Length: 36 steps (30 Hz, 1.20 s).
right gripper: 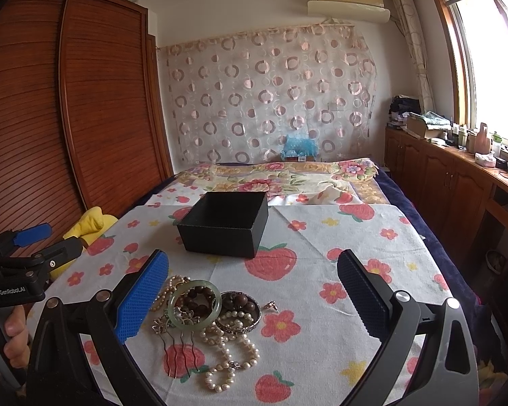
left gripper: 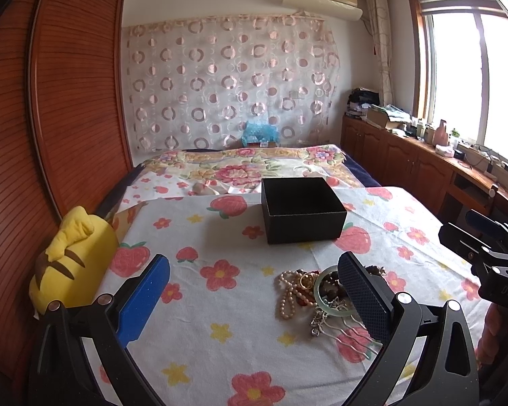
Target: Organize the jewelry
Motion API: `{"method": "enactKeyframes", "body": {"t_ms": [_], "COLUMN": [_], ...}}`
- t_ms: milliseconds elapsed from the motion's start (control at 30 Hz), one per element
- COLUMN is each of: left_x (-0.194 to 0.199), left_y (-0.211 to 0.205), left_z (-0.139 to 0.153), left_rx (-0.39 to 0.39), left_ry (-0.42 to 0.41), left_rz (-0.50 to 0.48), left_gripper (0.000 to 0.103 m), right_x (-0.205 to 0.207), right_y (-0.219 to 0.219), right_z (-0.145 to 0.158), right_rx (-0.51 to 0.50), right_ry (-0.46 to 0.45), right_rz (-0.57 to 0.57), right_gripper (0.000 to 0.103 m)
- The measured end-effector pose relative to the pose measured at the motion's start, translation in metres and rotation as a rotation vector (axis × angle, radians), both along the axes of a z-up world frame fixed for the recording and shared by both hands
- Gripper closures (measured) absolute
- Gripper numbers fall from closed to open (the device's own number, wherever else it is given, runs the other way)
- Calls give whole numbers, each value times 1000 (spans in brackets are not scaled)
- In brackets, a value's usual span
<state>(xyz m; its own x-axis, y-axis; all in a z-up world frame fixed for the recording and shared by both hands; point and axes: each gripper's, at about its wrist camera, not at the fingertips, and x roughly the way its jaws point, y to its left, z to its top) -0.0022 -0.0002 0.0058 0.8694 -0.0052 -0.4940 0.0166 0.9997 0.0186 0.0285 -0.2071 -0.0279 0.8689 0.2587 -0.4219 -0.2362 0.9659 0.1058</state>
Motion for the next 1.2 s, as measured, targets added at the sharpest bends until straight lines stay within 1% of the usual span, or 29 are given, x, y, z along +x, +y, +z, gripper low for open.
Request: {"method": "enactKeyframes", "body": {"t_ms": [133,300,333,367,600,767,833,1000,1200], "left_x": [4,8,5,7,20,31,36,46,62], "left_y": [0,-12,-10,-9,-9,-14,-17,-26,-30], "left_z": [3,-2,-8,-14,-34,-49,-57,-71,-82], "left_rx": [-1,-1,-3,-6,-14,-4,-4,23,-9], "left_ry": [4,15,17,33,94,160,190,229,273], "left_rz": [0,-1,-3,-6,-41,-99,-123,-166,-217], "left_gripper": [6,6,6,6,6,6,6,6,7], "right_x": [1,4,3,4,14,16,19,24,26], "right_y": [0,7,12,12,7,-1,-1,1,-2], "right_z": [0,-5,1,-1,-20,-33,-40,-61,-74], "right_rx": [0,-4,-4,-4,-6,-23,-35,-81,-105], "right_ry": [0,11,12,14,49,70,87,144,183], "right_rz": [0,6,12,14,27,34,43,67,76], "right_gripper": [2,2,2,2,2,3,7,12,13]}}
